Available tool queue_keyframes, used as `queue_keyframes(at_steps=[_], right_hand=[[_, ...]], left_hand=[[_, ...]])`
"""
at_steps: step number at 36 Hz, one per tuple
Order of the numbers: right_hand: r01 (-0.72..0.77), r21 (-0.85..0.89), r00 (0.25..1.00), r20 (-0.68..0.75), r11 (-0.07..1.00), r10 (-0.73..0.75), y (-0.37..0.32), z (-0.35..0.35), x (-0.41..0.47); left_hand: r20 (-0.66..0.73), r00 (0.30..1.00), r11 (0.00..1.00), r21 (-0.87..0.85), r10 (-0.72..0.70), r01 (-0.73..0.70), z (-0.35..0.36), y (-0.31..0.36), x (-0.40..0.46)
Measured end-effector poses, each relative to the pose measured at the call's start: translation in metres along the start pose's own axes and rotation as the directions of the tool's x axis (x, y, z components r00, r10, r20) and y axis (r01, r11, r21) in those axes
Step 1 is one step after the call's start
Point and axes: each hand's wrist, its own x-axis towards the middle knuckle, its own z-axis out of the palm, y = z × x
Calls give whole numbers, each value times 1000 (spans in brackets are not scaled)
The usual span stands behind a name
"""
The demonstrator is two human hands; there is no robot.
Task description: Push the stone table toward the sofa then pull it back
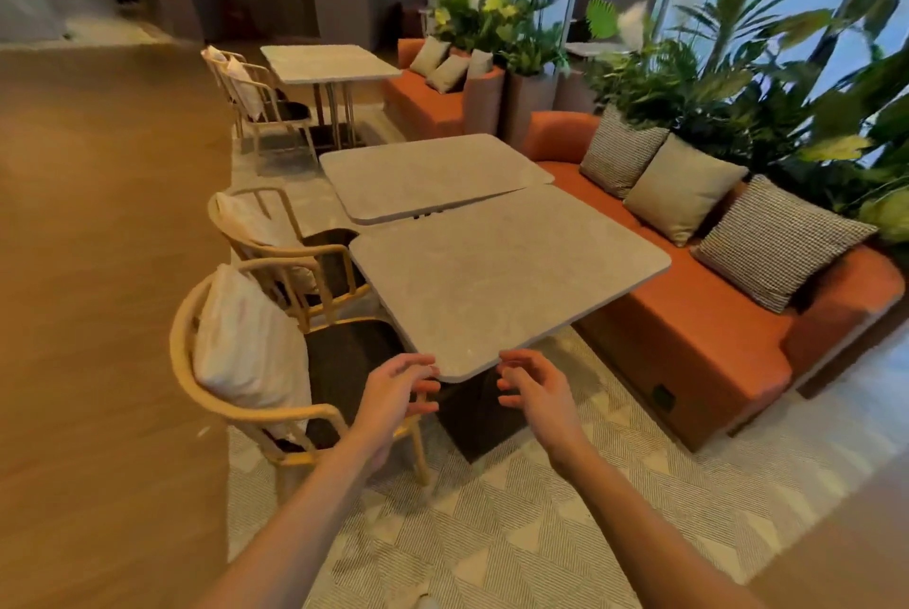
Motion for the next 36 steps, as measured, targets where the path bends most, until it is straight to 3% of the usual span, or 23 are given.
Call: queue_keyframes(at_steps=[10,15,18,22,25,30,32,36], right_hand=[[-92,-160,995,9,983,95,2,-23,191],[-135,-256,980,111,957,167,23,-35,265],[-111,-404,956,206,908,208,46,-41,313],[77,-628,882,405,775,241,81,-38,369],[257,-727,817,515,636,258,108,-30,403],[504,-732,775,618,458,134,144,-15,429],[580,-718,756,650,385,73,158,-9,430],[630,-722,756,654,286,-15,194,4,432]], left_hand=[[-82,990,993,20,-114,116,69,13,192],[-178,970,976,114,-165,187,83,-10,253],[-253,954,953,214,-159,216,84,-32,283],[-348,933,868,430,-96,250,80,-68,310],[-343,934,797,535,-99,280,84,-98,328],[-295,955,638,734,-9,233,103,-130,346],[-311,948,633,748,70,199,110,-136,352],[-344,904,535,829,254,165,122,-155,368]])
